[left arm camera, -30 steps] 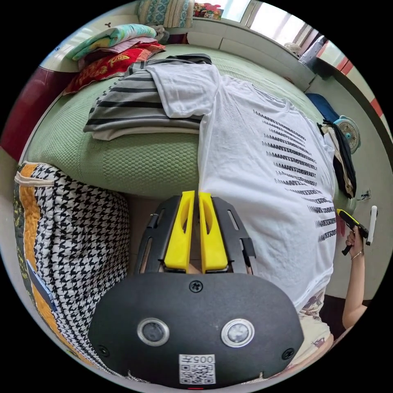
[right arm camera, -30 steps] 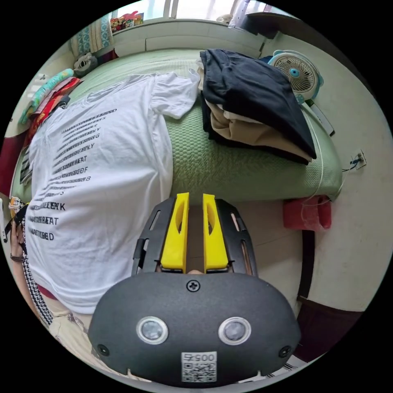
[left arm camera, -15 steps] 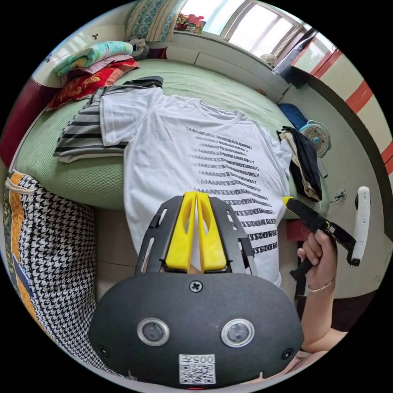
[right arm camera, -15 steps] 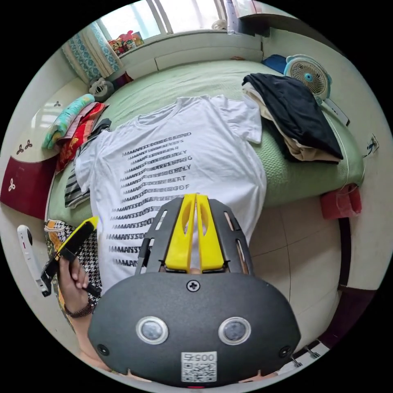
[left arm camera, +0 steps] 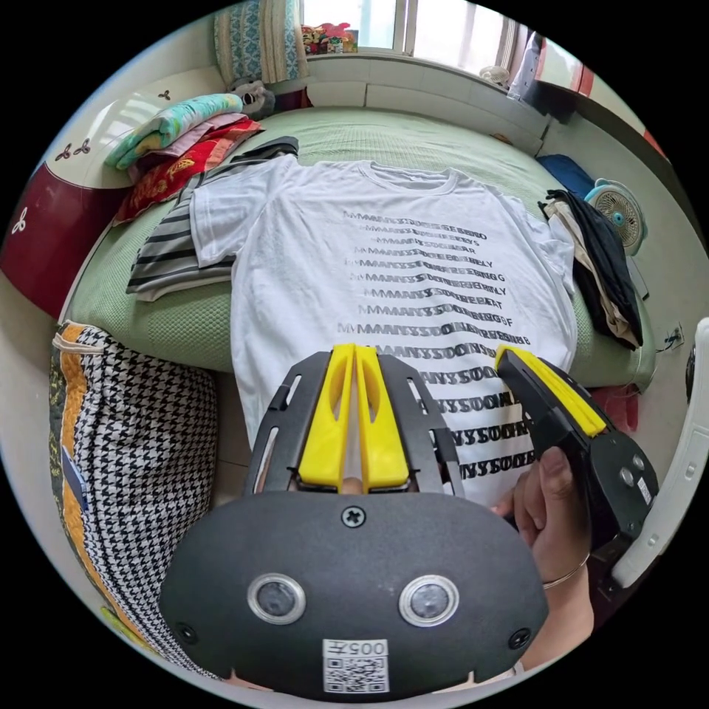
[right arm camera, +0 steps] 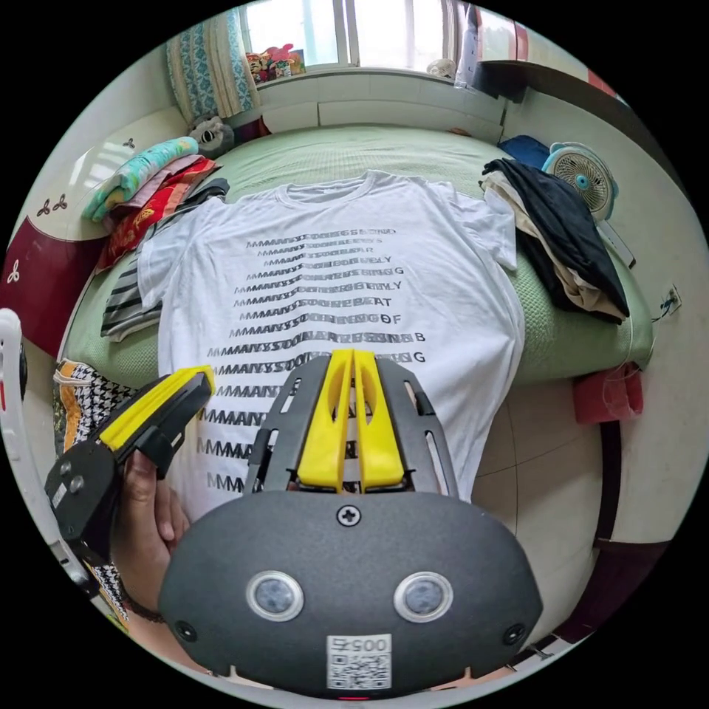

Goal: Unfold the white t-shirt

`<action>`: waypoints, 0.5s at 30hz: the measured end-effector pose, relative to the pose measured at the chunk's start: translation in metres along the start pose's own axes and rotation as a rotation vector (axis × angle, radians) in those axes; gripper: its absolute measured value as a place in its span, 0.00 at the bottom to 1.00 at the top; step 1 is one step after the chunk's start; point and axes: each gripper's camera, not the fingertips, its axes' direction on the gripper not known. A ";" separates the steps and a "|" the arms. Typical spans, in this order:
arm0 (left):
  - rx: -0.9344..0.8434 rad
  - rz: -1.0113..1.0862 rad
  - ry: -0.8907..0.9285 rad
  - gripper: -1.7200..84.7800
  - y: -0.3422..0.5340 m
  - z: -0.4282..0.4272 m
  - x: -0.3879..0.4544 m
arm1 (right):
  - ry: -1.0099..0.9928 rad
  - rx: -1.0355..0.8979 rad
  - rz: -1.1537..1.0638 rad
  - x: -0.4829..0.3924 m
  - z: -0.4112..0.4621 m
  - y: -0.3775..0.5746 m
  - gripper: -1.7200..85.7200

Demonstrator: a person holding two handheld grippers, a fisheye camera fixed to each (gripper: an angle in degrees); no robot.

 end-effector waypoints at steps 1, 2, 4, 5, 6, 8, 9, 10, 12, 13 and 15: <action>0.001 0.004 -0.003 0.01 0.000 -0.002 0.003 | -0.007 -0.002 0.000 -0.001 0.001 0.001 0.01; 0.001 0.005 -0.002 0.01 0.000 -0.003 0.005 | -0.018 0.001 0.004 -0.002 0.001 0.003 0.01; -0.001 0.009 0.000 0.01 0.000 -0.007 0.010 | -0.029 0.005 0.013 -0.003 0.001 0.006 0.01; -0.001 0.010 -0.002 0.01 0.000 -0.008 0.012 | -0.029 0.005 0.016 -0.004 0.001 0.008 0.01; -0.001 0.010 -0.004 0.01 0.000 -0.009 0.015 | -0.025 0.005 0.017 -0.005 0.002 0.008 0.01; 0.001 0.005 0.000 0.01 0.000 -0.012 0.018 | -0.002 0.006 0.012 -0.012 0.003 0.011 0.01; 0.002 -0.002 0.009 0.01 0.000 -0.014 0.019 | 0.005 0.008 0.008 -0.014 0.003 0.012 0.00; 0.004 -0.007 0.015 0.01 0.000 -0.015 0.020 | 0.016 0.010 0.001 -0.018 0.004 0.013 0.00; 0.008 -0.005 0.009 0.01 0.000 -0.018 0.024 | 0.020 0.013 0.001 -0.021 0.005 0.015 0.00; 0.009 -0.002 -0.003 0.01 0.000 -0.020 0.028 | 0.017 0.013 0.004 -0.023 0.005 0.016 0.00; 0.006 0.008 -0.030 0.01 -0.001 -0.022 0.035 | 0.015 0.013 0.006 -0.025 0.006 0.018 0.00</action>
